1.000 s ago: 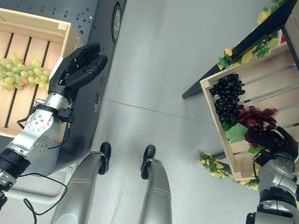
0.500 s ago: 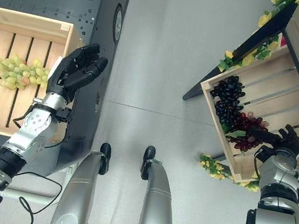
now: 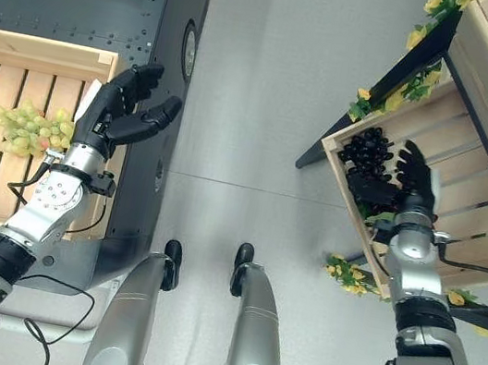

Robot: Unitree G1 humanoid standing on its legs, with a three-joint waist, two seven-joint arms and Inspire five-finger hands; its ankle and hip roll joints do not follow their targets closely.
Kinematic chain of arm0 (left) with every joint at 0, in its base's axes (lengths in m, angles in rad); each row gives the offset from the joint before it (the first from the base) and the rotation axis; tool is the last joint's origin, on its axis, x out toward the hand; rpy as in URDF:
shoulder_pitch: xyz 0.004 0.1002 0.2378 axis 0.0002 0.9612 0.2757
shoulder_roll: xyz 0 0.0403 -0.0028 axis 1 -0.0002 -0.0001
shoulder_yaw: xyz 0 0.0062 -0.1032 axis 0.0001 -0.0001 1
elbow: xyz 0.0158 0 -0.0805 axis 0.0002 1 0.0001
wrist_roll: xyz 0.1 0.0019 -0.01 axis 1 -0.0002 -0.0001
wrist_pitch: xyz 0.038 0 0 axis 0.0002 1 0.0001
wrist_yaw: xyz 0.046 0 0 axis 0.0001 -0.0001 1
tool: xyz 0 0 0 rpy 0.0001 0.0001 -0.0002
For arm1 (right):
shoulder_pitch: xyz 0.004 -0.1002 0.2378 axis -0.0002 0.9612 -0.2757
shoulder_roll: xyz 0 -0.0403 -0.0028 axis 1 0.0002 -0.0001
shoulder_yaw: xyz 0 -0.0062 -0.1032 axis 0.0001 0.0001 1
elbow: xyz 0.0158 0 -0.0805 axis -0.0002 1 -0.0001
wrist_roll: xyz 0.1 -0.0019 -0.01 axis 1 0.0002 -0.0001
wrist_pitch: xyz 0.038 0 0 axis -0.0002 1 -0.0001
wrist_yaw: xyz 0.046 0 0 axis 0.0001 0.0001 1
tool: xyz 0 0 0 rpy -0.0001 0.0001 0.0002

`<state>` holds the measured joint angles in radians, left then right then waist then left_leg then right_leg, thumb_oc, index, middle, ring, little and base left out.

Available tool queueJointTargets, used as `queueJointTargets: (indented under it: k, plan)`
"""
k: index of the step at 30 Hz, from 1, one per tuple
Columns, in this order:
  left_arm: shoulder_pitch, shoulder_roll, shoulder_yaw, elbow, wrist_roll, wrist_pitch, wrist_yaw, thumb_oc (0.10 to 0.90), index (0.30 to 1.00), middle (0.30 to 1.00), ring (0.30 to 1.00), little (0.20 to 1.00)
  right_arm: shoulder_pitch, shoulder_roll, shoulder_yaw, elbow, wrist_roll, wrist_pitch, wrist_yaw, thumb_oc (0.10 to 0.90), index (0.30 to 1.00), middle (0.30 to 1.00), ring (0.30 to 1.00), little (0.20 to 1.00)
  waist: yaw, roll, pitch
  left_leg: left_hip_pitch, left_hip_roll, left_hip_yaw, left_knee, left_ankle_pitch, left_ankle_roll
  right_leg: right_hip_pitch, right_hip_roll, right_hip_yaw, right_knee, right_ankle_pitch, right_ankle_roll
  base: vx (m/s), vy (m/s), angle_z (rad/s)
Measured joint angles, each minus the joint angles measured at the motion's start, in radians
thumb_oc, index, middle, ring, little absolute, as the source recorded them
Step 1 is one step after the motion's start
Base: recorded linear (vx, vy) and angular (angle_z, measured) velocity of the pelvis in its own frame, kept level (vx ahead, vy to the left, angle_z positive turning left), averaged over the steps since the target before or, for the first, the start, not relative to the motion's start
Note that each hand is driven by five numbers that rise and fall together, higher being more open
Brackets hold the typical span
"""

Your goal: Pick up the fruits from the basket on one side to the basket on the other side

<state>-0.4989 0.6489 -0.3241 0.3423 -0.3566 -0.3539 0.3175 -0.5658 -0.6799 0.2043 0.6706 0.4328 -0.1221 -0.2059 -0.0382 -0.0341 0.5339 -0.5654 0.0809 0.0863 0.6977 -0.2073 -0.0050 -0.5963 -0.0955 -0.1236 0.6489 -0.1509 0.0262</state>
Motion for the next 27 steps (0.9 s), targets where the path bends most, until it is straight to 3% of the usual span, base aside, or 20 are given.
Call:
queueJointTargets:
  k: [3, 7, 10, 17, 20, 23, 27]
  plan:
    - [-0.003, -0.008, 0.077, -0.002, 0.130, -0.039, 0.240, 0.800, 0.900, 0.900, 0.900, 0.900, 0.042, 0.075, 0.008, -0.042, -0.042, -0.007, 0.000, 0.800, 0.900, 0.900, 0.900, 0.900, -0.002, 0.000, 0.000, 0.008, -0.002, 0.000, -0.014, 0.005, -0.008, 0.002, -0.002, -0.001, 0.002, -0.002, -0.003, 0.01, 0.012, 0.00]
    - [-0.030, -0.010, 0.191, 0.063, 0.269, -0.105, 0.484, 0.800, 0.900, 0.900, 0.900, 0.900, 0.064, 0.113, 0.056, -0.053, -0.042, -0.006, 0.000, 0.800, 0.900, 0.900, 0.900, 0.900, 0.001, 0.000, 0.000, 0.020, -0.007, -0.002, -0.034, 0.012, -0.012, 0.010, -0.011, -0.010, -0.001, -0.004, -0.006, 0.02, 0.026, 0.04]
    - [-0.086, 0.001, 0.210, 0.193, 0.357, -0.117, 0.583, 0.800, 0.900, 0.900, 0.900, 0.900, 0.063, 0.113, 0.089, -0.058, -0.040, -0.003, 0.020, 0.800, 0.900, 0.900, 0.900, 0.900, 0.002, 0.001, 0.000, 0.038, -0.012, -0.005, -0.059, 0.026, -0.013, 0.030, -0.023, -0.027, -0.019, -0.005, -0.007, 0.01, 0.024, 0.15]
    - [-0.141, 0.083, 0.115, 0.481, 0.403, -0.097, 0.617, 0.800, 0.900, 0.900, 0.900, 0.900, 0.000, 0.107, 0.160, -0.070, -0.033, -0.003, 0.111, 0.800, 0.900, 0.900, 0.900, 0.900, -0.005, 0.004, 0.001, 0.037, -0.013, 0.003, -0.087, 0.045, -0.013, 0.026, -0.026, -0.029, -0.034, -0.003, -0.006, -0.01, 0.055, 0.04]
    - [-0.144, 0.109, 0.087, 0.492, 0.436, -0.046, 0.582, 0.800, 0.900, 0.900, 0.900, 0.900, -0.021, 0.105, 0.170, -0.070, -0.033, -0.003, 0.131, 0.800, 0.900, 0.900, 0.900, 0.900, 0.003, 0.004, 0.001, 0.027, -0.014, 0.003, -0.097, 0.047, -0.016, 0.012, -0.027, -0.030, -0.033, -0.004, -0.007, -0.01, 0.061, 0.02]
    - [-0.150, 0.202, -0.018, 0.528, 0.562, 0.033, 0.486, 0.800, 0.900, 0.900, 0.900, 0.900, -0.026, 0.087, 0.173, -0.061, -0.033, -0.005, 0.155, 0.800, 0.900, 0.900, 0.900, 0.900, 0.005, 0.005, 0.001, 0.028, -0.015, 0.003, -0.109, 0.047, -0.017, 0.012, -0.029, -0.034, -0.035, -0.005, -0.009, -0.01, 0.062, 0.01]
    - [-0.177, 0.228, -0.063, 0.580, 0.600, 0.116, 0.402, 0.800, 0.900, 0.900, 0.900, 0.900, -0.026, 0.053, 0.180, -0.043, -0.033, -0.009, 0.168, 0.800, 0.900, 0.900, 0.900, 0.900, 0.001, 0.010, 0.001, 0.031, -0.018, 0.004, -0.115, 0.048, -0.017, 0.011, -0.033, -0.036, -0.033, -0.007, -0.011, -0.02, 0.045, 0.01]
